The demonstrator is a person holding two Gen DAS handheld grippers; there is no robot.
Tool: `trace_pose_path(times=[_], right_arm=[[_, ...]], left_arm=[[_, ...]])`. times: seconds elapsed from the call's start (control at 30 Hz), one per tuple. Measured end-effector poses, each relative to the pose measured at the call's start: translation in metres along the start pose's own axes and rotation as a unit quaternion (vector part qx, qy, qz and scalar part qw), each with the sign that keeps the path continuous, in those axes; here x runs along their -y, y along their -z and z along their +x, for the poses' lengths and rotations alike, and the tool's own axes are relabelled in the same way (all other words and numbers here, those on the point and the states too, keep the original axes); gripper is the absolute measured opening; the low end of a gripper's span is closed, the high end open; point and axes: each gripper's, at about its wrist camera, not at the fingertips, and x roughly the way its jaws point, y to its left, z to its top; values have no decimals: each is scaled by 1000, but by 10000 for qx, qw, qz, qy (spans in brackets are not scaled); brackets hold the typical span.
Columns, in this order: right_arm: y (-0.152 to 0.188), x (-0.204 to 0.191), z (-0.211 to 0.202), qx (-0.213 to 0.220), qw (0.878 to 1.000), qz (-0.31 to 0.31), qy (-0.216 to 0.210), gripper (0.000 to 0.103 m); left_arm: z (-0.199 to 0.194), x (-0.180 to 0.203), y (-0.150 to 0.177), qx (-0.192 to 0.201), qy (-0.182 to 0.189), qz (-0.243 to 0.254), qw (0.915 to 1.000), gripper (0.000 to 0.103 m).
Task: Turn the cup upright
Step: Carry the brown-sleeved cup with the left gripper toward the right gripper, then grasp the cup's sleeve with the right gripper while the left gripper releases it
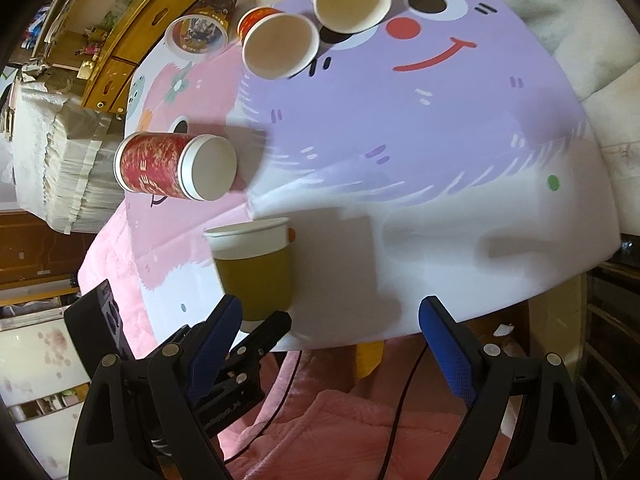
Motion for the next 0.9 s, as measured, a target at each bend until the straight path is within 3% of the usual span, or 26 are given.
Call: trace_pose_path(times=[0.2, 0.37, 0.53, 0.7, 0.9], right_arm=[[-6, -12, 14, -209, 9995, 198, -112, 91], [-11, -22, 33, -449, 9979, 464, -21, 91], [-15, -30, 55, -505, 9964, 597, 321, 91], [-18, -37, 67, -237, 9950, 560, 789, 91], [-18, -37, 84, -218, 9920, 736, 1006, 91]], left_arm=[[-19, -2, -6, -399, 3, 391, 9984, 72], [-40, -15, -19, -450, -141, 563, 9973, 75], [-51, -30, -31, -479, -244, 624, 9966, 75], [-51, -39, -37, -600, -310, 750, 9949, 75], [-50, -51, -36, -683, -372, 803, 9937, 75]])
